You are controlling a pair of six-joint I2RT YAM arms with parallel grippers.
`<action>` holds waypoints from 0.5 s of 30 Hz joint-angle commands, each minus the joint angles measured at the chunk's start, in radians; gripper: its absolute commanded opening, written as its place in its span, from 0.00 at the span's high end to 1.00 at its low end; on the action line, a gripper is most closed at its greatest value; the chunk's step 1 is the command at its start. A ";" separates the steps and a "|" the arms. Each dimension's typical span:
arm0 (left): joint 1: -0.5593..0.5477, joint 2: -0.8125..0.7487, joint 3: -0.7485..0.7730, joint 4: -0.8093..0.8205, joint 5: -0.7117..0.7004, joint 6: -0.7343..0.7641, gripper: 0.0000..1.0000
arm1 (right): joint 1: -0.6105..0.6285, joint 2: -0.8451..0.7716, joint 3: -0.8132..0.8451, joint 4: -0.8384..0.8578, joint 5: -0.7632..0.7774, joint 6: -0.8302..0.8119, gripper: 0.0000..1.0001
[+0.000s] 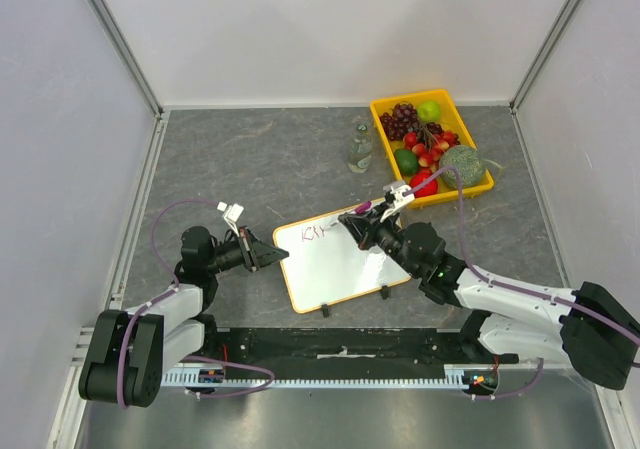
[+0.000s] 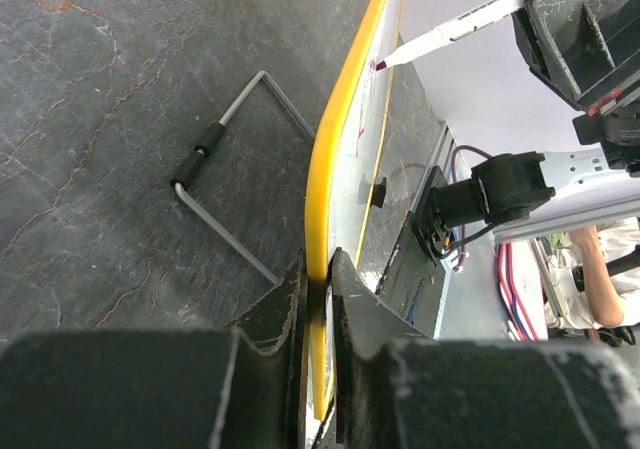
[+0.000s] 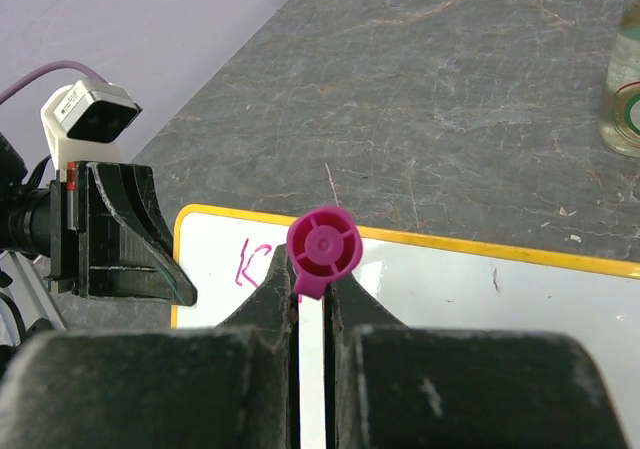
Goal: Write a sentence on the whiteboard
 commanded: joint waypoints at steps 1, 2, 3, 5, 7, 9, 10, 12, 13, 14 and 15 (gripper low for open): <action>0.000 0.009 0.018 0.015 -0.001 0.033 0.98 | -0.010 0.017 0.047 0.011 0.040 -0.013 1.00; 0.000 0.007 0.018 0.015 -0.001 0.033 0.98 | -0.010 0.020 0.050 0.013 0.040 -0.013 1.00; 0.000 0.007 0.018 0.015 -0.001 0.033 0.98 | -0.012 0.023 0.052 0.013 0.038 -0.012 1.00; 0.000 0.007 0.018 0.015 -0.001 0.033 0.98 | -0.015 0.026 0.056 0.008 0.038 -0.016 1.00; 0.000 0.007 0.018 0.015 -0.001 0.033 0.98 | -0.020 0.027 0.056 -0.001 0.041 -0.018 1.00; 0.000 0.007 0.018 0.015 -0.001 0.033 0.98 | -0.026 0.023 0.056 -0.006 0.043 -0.018 1.00; 0.000 0.007 0.018 0.015 -0.001 0.033 0.98 | -0.029 0.021 0.055 -0.010 0.045 -0.018 1.00; 0.000 0.007 0.018 0.015 -0.001 0.033 0.98 | -0.033 0.015 0.052 -0.016 0.041 -0.019 1.00; 0.000 0.009 0.018 0.015 -0.001 0.033 0.98 | -0.035 0.011 0.047 -0.018 0.041 -0.019 1.00; 0.000 0.007 0.018 0.015 -0.001 0.033 0.98 | -0.036 0.008 0.042 -0.020 0.040 -0.019 1.00; -0.001 0.010 0.018 0.015 -0.001 0.033 0.98 | -0.038 0.003 0.039 -0.023 0.037 -0.021 1.00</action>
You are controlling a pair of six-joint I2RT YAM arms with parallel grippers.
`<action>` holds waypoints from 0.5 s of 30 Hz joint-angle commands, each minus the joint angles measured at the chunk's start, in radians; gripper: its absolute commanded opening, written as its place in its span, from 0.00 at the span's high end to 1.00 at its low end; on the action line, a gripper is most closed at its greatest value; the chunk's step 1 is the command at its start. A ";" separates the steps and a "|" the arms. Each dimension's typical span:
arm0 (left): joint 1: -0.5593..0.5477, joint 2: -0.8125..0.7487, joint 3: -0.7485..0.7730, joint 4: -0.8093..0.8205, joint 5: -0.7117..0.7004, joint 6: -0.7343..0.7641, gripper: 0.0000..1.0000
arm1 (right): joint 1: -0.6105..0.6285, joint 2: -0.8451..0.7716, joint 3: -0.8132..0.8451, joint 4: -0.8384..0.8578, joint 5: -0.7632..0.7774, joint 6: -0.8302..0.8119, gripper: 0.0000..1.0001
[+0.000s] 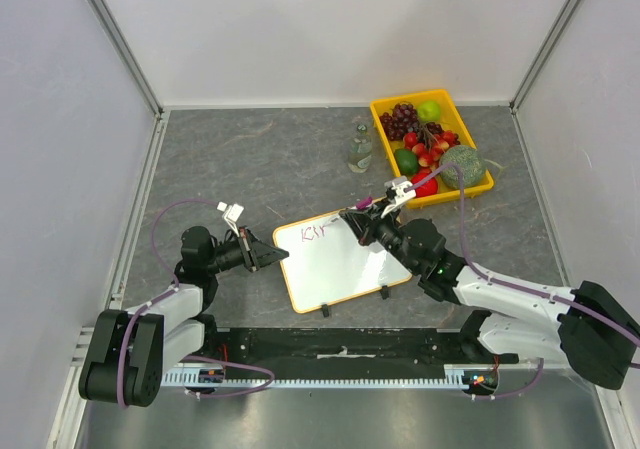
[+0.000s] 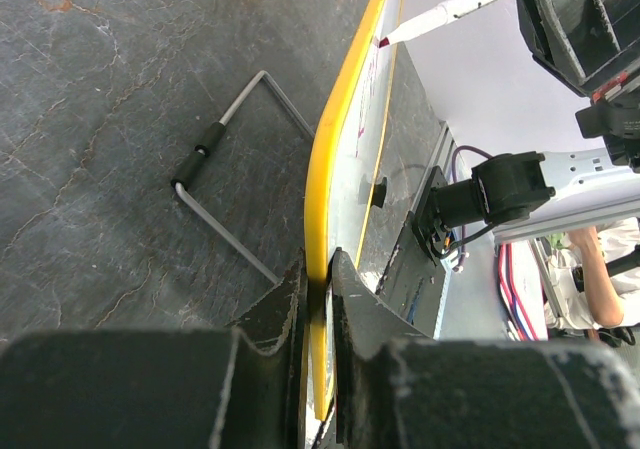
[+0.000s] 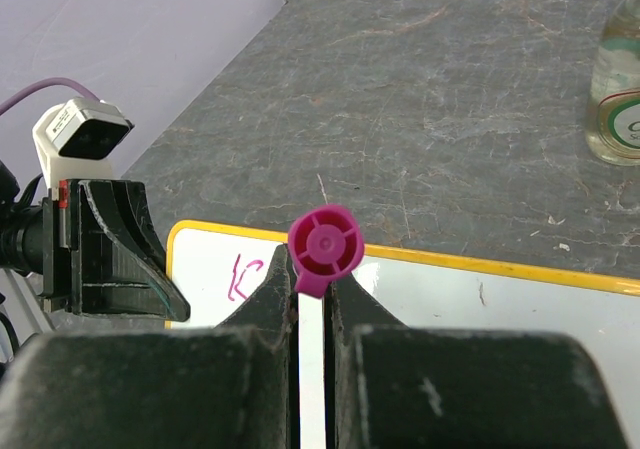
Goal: Write a sentence on the whiteboard
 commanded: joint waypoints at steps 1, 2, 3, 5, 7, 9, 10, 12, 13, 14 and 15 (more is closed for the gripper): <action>-0.001 0.009 0.018 0.015 0.000 0.033 0.98 | -0.019 -0.020 0.014 -0.026 0.034 -0.019 1.00; -0.001 0.007 0.019 0.017 -0.001 0.033 0.98 | -0.019 -0.023 0.009 -0.026 0.031 -0.019 1.00; 0.000 0.010 0.018 0.017 0.002 0.033 0.98 | -0.020 -0.024 0.006 -0.029 0.025 -0.019 1.00; 0.000 0.010 0.018 0.017 0.000 0.033 0.98 | -0.020 -0.027 -0.002 -0.032 0.015 -0.016 1.00; 0.000 0.009 0.018 0.017 0.000 0.033 0.98 | -0.020 -0.030 -0.009 -0.035 0.002 -0.013 1.00; 0.000 0.009 0.018 0.017 0.000 0.033 0.98 | -0.020 -0.033 -0.018 -0.035 -0.003 -0.008 1.00; 0.000 0.009 0.018 0.017 0.000 0.033 0.98 | -0.020 -0.036 -0.021 -0.035 -0.009 -0.007 1.00; -0.001 0.009 0.018 0.018 0.000 0.033 0.98 | -0.020 -0.044 -0.032 -0.038 -0.015 -0.004 1.00; 0.000 0.010 0.018 0.017 0.000 0.033 0.98 | -0.020 -0.049 -0.037 -0.041 -0.021 -0.001 1.00; 0.000 0.009 0.018 0.017 0.000 0.033 0.98 | -0.020 -0.052 -0.041 -0.043 -0.023 -0.001 1.00; 0.000 0.009 0.018 0.017 0.002 0.033 0.98 | -0.020 -0.056 -0.044 -0.046 -0.026 -0.001 1.00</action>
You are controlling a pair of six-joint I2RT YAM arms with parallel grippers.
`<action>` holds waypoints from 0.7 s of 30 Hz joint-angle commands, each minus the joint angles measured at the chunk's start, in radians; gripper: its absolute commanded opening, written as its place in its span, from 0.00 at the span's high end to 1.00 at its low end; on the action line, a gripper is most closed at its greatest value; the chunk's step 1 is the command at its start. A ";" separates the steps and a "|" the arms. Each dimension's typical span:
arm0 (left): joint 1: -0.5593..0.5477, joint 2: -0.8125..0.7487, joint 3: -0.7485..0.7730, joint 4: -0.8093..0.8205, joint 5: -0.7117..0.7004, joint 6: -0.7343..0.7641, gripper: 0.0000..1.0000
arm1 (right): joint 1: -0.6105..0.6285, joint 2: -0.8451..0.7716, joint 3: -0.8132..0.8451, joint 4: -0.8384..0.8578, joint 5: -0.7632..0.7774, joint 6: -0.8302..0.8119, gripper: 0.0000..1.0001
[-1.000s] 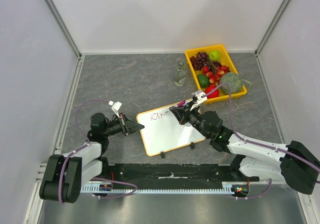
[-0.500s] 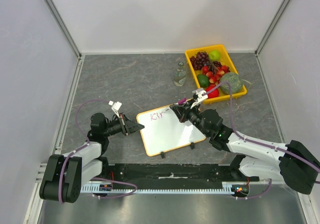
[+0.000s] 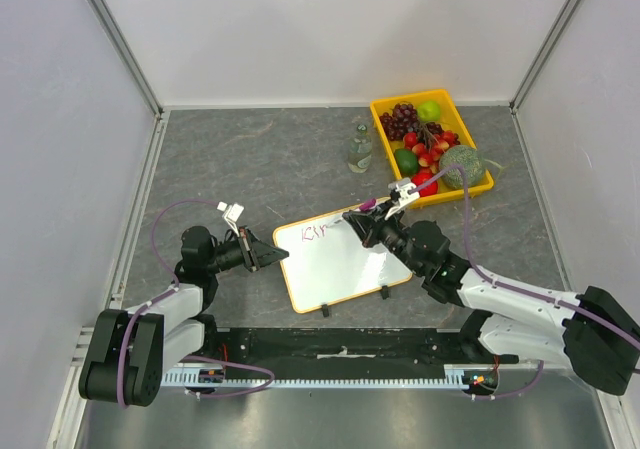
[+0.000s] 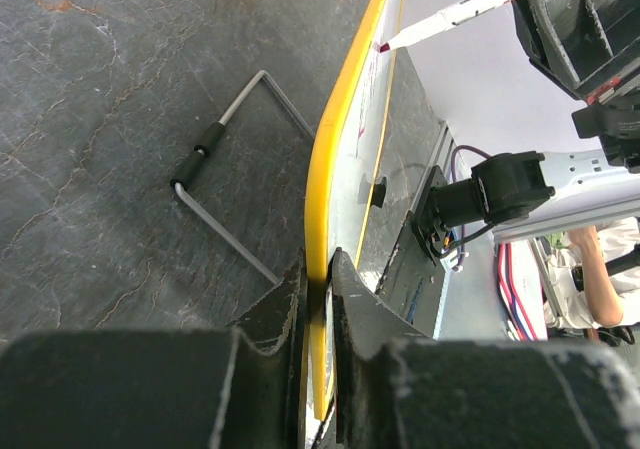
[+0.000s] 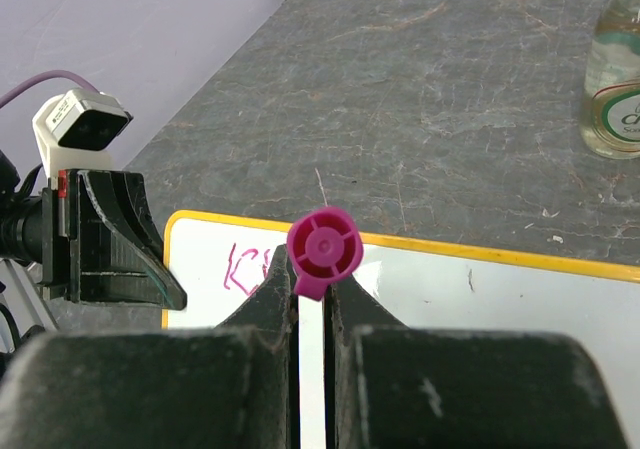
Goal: Write a sentence on the whiteboard
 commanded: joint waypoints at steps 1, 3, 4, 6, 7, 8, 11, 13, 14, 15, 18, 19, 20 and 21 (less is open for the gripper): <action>0.000 0.007 0.016 0.017 -0.001 0.033 0.98 | -0.006 -0.027 -0.027 -0.033 -0.008 -0.001 1.00; 0.000 0.007 0.016 0.017 -0.001 0.031 0.98 | -0.006 -0.037 -0.038 -0.036 -0.016 0.001 1.00; 0.000 0.007 0.016 0.017 -0.001 0.033 0.98 | -0.006 -0.038 -0.041 -0.036 -0.020 0.001 1.00; 0.000 0.008 0.016 0.017 -0.001 0.033 0.98 | -0.006 -0.044 -0.047 -0.038 -0.029 0.004 1.00; -0.001 0.007 0.016 0.017 0.001 0.033 0.98 | -0.004 -0.047 -0.049 -0.040 -0.031 0.004 1.00; 0.000 0.008 0.016 0.017 -0.001 0.033 0.98 | -0.006 -0.049 -0.050 -0.040 -0.031 0.005 1.00; 0.000 0.008 0.016 0.017 -0.001 0.033 0.98 | -0.006 -0.063 -0.044 -0.044 -0.028 0.005 1.00; 0.000 0.008 0.016 0.017 -0.001 0.033 0.98 | -0.006 -0.073 -0.032 -0.050 -0.030 0.005 1.00; 0.000 0.008 0.016 0.017 -0.001 0.031 0.98 | -0.006 -0.083 -0.026 -0.050 -0.030 0.008 1.00; 0.000 0.008 0.016 0.017 -0.001 0.031 0.98 | -0.006 -0.090 -0.018 -0.050 -0.033 0.010 1.00; 0.000 0.010 0.018 0.017 -0.001 0.031 0.98 | -0.006 -0.110 0.006 -0.055 -0.043 0.013 1.00; 0.000 0.010 0.018 0.017 -0.001 0.031 0.98 | -0.006 -0.116 0.012 -0.056 -0.042 0.011 1.00; 0.000 0.010 0.018 0.018 -0.001 0.031 0.98 | -0.006 -0.120 0.019 -0.058 -0.033 0.011 1.00; 0.000 0.011 0.018 0.018 -0.001 0.031 0.98 | -0.007 -0.124 0.025 -0.061 -0.023 0.010 1.00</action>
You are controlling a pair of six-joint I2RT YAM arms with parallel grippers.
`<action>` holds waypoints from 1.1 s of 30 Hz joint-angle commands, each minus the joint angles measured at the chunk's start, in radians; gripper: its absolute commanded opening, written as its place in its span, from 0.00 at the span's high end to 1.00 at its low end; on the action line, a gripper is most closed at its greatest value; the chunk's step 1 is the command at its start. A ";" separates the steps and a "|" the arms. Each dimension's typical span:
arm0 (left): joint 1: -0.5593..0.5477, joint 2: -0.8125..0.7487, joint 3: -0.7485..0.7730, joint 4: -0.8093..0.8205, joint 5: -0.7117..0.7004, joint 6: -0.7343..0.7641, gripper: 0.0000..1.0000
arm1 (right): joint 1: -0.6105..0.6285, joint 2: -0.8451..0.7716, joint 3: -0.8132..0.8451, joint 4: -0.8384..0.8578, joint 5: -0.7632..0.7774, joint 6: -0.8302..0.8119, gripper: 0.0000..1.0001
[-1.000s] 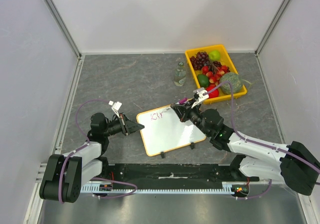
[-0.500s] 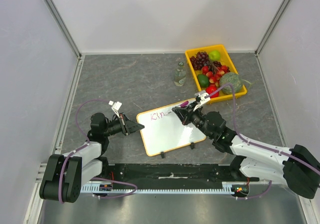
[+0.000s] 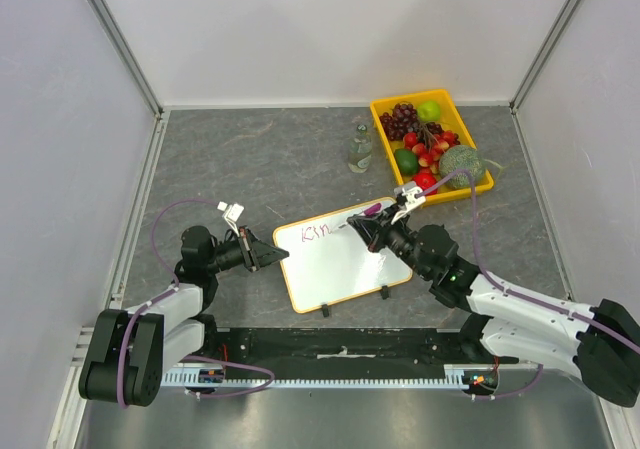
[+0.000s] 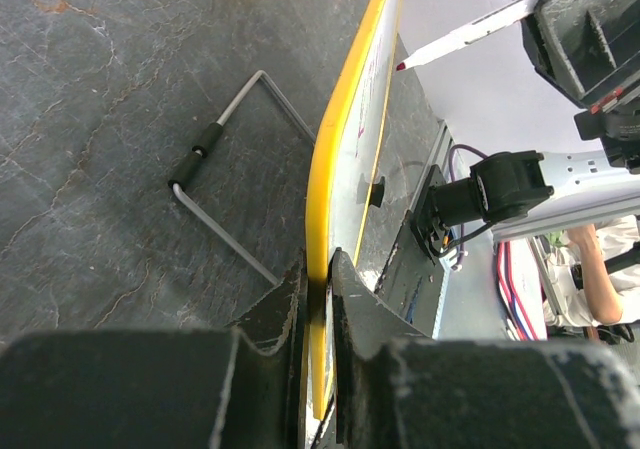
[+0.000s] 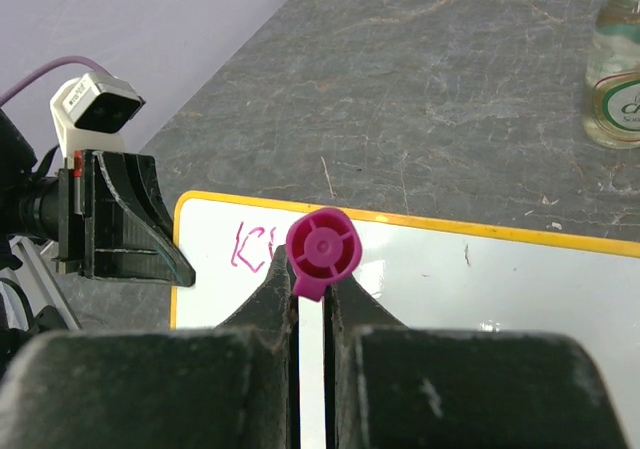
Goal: Write a sentence on the whiteboard
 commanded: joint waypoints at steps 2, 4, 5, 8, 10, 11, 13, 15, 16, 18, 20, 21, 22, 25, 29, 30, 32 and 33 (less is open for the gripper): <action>0.000 0.011 0.017 0.018 -0.004 0.033 0.98 | -0.004 -0.032 0.069 -0.002 0.032 0.000 1.00; 0.000 0.011 0.017 0.018 -0.004 0.033 0.98 | -0.004 -0.026 0.077 -0.008 0.048 -0.007 1.00; -0.001 0.010 0.017 0.018 -0.003 0.031 0.98 | -0.006 -0.017 0.080 -0.013 0.053 -0.011 1.00; -0.001 0.014 0.017 0.018 -0.003 0.031 0.98 | -0.011 0.005 0.083 -0.007 0.059 -0.012 1.00; 0.000 0.013 0.017 0.019 -0.003 0.031 0.98 | -0.012 0.014 0.079 -0.003 0.065 -0.007 1.00; -0.001 0.014 0.017 0.019 -0.003 0.031 0.98 | -0.014 0.018 0.074 0.000 0.068 -0.004 1.00; 0.000 0.013 0.017 0.019 -0.003 0.031 0.98 | -0.015 0.025 0.070 0.003 0.072 -0.007 1.00; 0.000 0.013 0.017 0.019 -0.003 0.031 0.98 | -0.017 0.026 0.066 0.003 0.078 -0.007 1.00; 0.000 0.014 0.017 0.019 -0.003 0.031 0.98 | -0.017 0.026 0.063 0.004 0.081 -0.009 1.00; 0.000 0.013 0.017 0.019 -0.003 0.031 0.98 | -0.018 0.031 0.062 0.004 0.085 -0.011 1.00; 0.000 0.014 0.017 0.019 -0.003 0.031 0.98 | -0.020 0.037 0.062 0.004 0.079 -0.011 1.00; -0.001 0.013 0.017 0.019 -0.003 0.031 0.98 | -0.020 0.043 0.063 0.004 0.073 -0.012 1.00; 0.000 0.014 0.017 0.019 -0.003 0.031 0.98 | -0.018 0.046 0.065 0.006 0.065 -0.012 1.00; 0.000 0.014 0.017 0.019 -0.003 0.031 0.98 | -0.020 0.060 0.068 0.003 0.042 -0.014 1.00; 0.000 0.014 0.017 0.019 -0.003 0.031 0.98 | -0.020 0.067 0.068 -0.003 0.026 -0.009 1.00; 0.000 0.013 0.017 0.019 -0.003 0.031 0.98 | -0.020 0.066 0.066 -0.005 0.024 -0.009 1.00; 0.000 0.014 0.017 0.019 -0.003 0.031 0.98 | -0.020 0.064 0.063 -0.008 0.016 -0.009 1.00; 0.000 0.013 0.017 0.019 -0.003 0.031 0.98 | -0.020 0.066 0.065 -0.013 0.012 -0.011 1.00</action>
